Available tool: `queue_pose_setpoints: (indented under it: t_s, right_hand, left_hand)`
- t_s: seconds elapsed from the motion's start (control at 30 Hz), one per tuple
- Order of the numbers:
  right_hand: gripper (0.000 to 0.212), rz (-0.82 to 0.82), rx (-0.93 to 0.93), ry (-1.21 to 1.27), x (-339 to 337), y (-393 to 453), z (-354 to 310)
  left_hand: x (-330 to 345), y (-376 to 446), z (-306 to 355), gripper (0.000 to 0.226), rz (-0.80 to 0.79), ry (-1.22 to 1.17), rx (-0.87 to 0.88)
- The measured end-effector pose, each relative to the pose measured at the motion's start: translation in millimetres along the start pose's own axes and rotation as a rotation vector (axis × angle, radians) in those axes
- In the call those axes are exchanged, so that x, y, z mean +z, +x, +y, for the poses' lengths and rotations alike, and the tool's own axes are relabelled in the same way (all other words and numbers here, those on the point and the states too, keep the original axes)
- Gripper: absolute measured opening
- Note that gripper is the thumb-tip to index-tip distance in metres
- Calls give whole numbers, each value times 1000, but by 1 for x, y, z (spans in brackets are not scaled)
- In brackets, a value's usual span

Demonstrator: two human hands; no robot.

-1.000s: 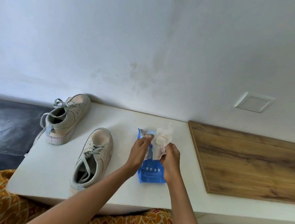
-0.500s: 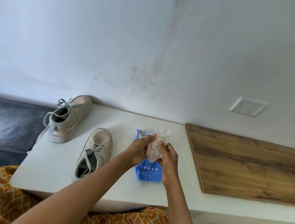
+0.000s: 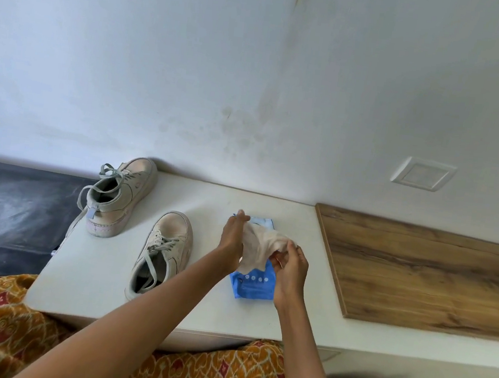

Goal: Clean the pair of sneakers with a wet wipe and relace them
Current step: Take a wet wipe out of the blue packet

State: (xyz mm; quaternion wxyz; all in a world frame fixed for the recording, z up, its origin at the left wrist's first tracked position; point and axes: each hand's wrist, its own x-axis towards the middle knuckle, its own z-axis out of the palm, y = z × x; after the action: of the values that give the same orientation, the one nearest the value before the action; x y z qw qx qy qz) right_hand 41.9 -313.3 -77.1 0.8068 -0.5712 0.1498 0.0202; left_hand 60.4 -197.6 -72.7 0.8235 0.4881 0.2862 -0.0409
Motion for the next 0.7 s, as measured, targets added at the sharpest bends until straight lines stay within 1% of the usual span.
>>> queue_pose_setpoints:
  t_s: [0.03, 0.07, 0.13, 0.17, 0.23, 0.33, 0.4, 0.5, 0.57, 0.63, 0.7]
  right_hand:
    - [20, 8, -3, -6, 1, 1, 0]
    - [21, 18, -7, -29, 3, 3, 0]
    - [22, 46, -17, -85, 6, 7, 0]
    - [22, 55, -22, -101, 7, 8, 0]
    - [21, 67, -29, -115, 10, 10, -1]
    - [18, 52, -32, -142, 12, 8, 1]
    - [15, 20, -9, -161, 11, 6, 3]
    - [11, -6, 26, -154, 9, 4, 7]
    - [10, -9, 38, -135, 9, 3, 7]
    - [11, -28, 58, -96, 10, 3, 6]
    - [17, -45, 73, -77, 12, 3, 5]
  left_hand:
    - [-2, -3, 1, 40, -92, -19, -44]
    - [-4, -7, 3, 43, -185, -22, -80]
    - [-9, -13, 2, 34, -321, 66, -89]
    - [-11, -13, 1, 28, -332, 98, -66]
    - [-13, -10, -2, 18, -261, 28, -1]
    - [-19, -5, -1, 18, -133, -133, 80]
    - [-20, -6, 0, 14, -102, -141, 97]
    - [-21, -5, 3, 16, -45, -89, 123]
    - [-23, -4, 4, 20, -24, -18, 174]
    - [-24, -6, 7, 28, -21, 142, 226]
    - [-25, -6, 6, 44, -22, 298, 224]
